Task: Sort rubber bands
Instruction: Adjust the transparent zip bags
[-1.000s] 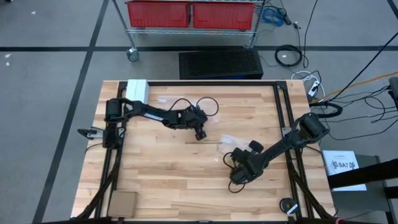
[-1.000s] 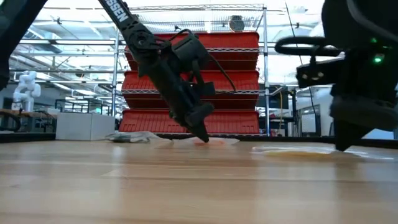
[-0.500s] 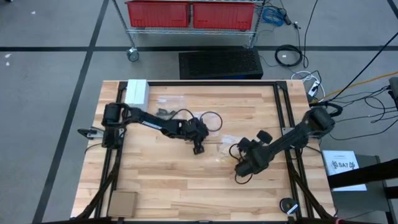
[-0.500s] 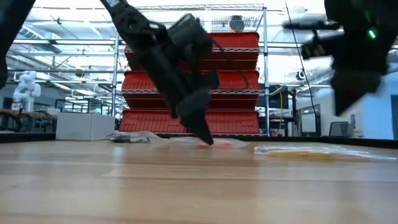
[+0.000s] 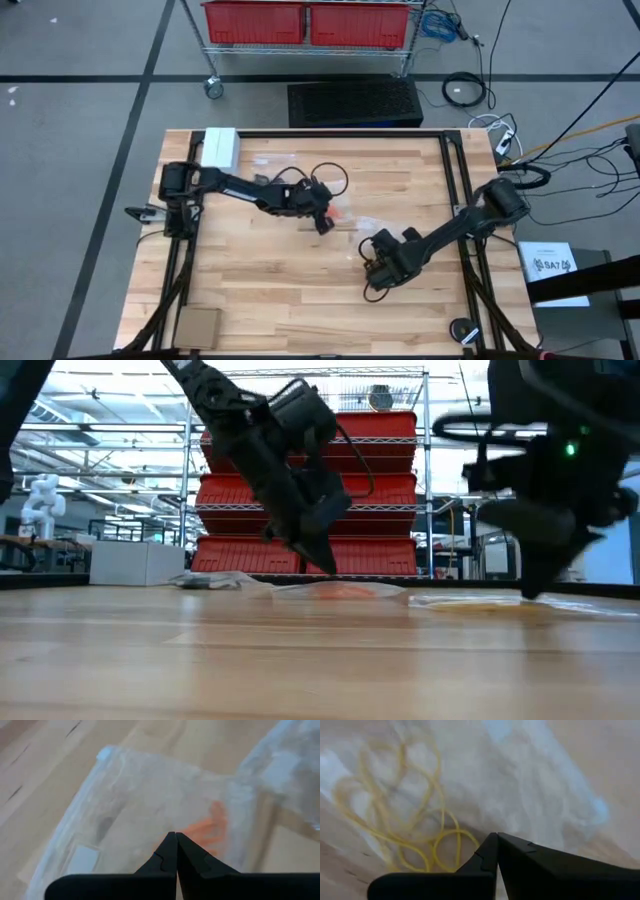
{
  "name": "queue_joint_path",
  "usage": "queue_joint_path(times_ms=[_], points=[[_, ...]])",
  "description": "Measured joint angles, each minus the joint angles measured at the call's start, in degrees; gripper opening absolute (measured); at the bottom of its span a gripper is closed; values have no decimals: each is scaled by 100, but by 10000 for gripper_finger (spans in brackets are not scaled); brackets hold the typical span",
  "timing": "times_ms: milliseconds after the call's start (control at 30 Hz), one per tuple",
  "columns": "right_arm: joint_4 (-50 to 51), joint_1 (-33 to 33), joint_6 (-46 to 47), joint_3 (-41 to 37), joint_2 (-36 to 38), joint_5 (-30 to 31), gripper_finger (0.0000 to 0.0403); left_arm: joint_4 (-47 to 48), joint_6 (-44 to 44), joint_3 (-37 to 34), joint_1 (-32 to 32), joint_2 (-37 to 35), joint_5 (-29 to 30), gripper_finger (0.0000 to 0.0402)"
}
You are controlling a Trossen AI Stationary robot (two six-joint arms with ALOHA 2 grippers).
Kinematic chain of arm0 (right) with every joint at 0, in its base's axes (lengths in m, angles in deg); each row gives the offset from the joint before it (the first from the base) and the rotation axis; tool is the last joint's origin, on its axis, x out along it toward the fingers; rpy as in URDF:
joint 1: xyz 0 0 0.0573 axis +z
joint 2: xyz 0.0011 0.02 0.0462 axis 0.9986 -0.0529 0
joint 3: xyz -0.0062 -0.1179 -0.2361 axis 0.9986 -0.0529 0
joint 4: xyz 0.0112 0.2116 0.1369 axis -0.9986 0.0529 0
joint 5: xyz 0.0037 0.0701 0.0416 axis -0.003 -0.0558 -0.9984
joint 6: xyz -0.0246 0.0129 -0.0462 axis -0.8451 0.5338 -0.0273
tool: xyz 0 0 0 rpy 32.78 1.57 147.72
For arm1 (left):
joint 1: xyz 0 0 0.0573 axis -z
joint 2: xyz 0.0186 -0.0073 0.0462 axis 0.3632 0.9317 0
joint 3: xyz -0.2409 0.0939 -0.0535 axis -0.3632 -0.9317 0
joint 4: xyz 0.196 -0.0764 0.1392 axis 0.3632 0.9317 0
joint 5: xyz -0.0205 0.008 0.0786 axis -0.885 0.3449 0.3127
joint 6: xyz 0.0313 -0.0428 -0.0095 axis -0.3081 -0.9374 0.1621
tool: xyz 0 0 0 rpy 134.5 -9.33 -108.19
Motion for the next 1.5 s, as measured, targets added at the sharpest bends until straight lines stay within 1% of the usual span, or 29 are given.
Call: queue_joint_path(times_ms=[100,167,333,467,633,767,867,1000,1233,1367,1433,1500], points=[[-81,2,27,0,-323,-212,0,-49,-7,-2,-77,167,4,4],[-54,2,-30,-10,-452,-136,0,-120,9,-2,-101,228,4,4],[-74,2,-448,-330,-385,-80,0,-190,441,-4,-97,312,-25,4],[-25,-34,-969,-774,-16,-216,0,-212,777,-2,-49,312,-183,4],[-24,-242,-1327,-1489,701,-438,0,-191,1056,-27,3,336,-289,4],[-59,-447,-1557,-1898,1281,-587,0,-194,1176,-129,38,345,-313,4],[-65,-530,-1903,-1963,1702,-323,0,-216,1411,-166,100,345,-348,4],[-114,-680,-2120,-1963,2084,-102,0,-368,1540,-166,181,345,-836,4],[-539,-728,-2375,-1953,2400,101,0,-956,1561,-166,429,345,-1379,4],[-625,-728,-2400,-1952,2435,130,0,-975,1674,-166,497,345,-1341,4],[-660,-728,-2401,-1952,2436,134,0,-910,1680,-167,517,298,-1010,4],[-718,-728,-2401,-1952,2436,136,0,-698,1727,-168,540,101,-479,4]])
